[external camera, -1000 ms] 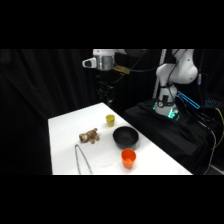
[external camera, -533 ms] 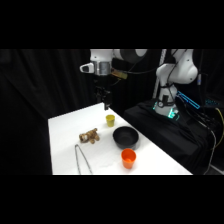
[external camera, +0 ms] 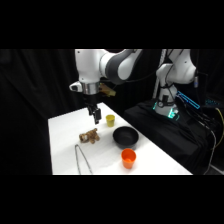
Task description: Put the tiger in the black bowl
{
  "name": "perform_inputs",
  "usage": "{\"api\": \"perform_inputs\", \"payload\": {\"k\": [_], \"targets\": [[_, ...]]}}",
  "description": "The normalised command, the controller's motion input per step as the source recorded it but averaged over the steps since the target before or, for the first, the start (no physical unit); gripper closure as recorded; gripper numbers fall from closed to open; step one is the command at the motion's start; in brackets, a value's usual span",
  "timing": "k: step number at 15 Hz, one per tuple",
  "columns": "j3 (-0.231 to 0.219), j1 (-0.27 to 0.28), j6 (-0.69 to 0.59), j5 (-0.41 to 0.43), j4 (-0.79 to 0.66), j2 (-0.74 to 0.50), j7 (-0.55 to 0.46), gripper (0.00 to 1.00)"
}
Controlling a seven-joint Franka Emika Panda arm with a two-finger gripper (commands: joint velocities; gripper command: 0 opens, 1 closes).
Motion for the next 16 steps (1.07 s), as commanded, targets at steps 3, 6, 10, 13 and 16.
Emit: {"api": "perform_inputs", "payload": {"k": [3,6,10,13,16], "targets": [[-0.071,-0.037,0.13,-0.003,0.48,0.53,0.10,0.00],[-0.073,-0.046,0.06,-0.001,0.42,0.42,0.10,0.00],[-0.029,-0.050,0.06,0.035,0.27,0.27,0.06,0.00],[-0.015,-0.035,0.14,0.055,0.16,0.21,0.05,0.00],[0.015,-0.035,0.12,0.099,0.09,0.14,0.03,0.00]]}}
